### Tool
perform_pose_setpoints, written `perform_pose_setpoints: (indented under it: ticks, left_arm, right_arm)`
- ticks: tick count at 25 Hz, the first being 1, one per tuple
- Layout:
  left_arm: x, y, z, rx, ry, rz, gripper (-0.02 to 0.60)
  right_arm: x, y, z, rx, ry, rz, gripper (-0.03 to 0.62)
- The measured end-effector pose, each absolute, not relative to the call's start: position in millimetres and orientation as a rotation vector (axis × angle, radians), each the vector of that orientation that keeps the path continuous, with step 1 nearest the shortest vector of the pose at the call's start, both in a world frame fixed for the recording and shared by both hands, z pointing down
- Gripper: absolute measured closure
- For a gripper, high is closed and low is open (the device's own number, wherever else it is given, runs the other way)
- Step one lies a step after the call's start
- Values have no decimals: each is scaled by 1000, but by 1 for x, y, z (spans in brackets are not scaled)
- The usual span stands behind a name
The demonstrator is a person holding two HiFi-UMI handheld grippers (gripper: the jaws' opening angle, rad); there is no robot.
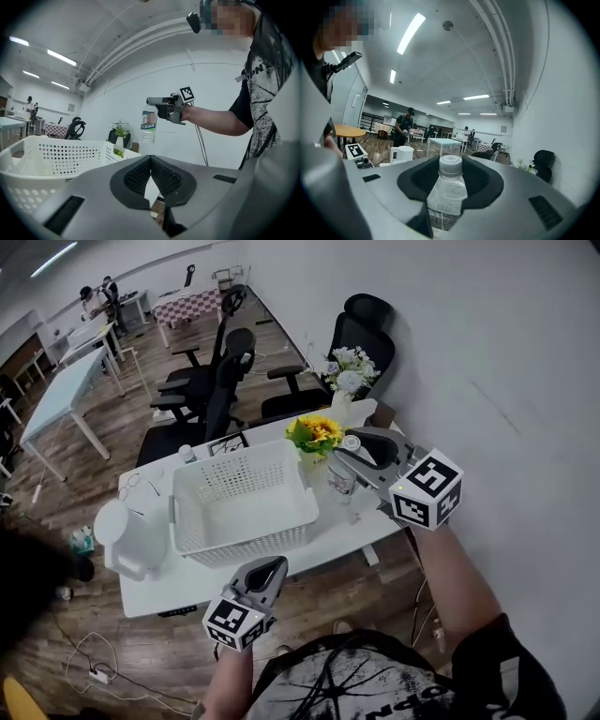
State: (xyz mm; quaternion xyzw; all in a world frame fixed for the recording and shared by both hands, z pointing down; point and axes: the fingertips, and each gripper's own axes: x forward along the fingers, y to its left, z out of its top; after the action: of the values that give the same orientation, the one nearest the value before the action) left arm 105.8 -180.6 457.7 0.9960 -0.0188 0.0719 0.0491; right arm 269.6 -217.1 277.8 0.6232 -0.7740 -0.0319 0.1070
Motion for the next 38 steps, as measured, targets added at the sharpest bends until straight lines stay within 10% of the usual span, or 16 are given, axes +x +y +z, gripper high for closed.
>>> perform_pose_setpoints:
  ticks: [38]
  left_arm:
    - [283, -137, 535, 2884, 64, 401, 571]
  right_arm:
    - [442, -181, 482, 1878, -2176, 301, 433]
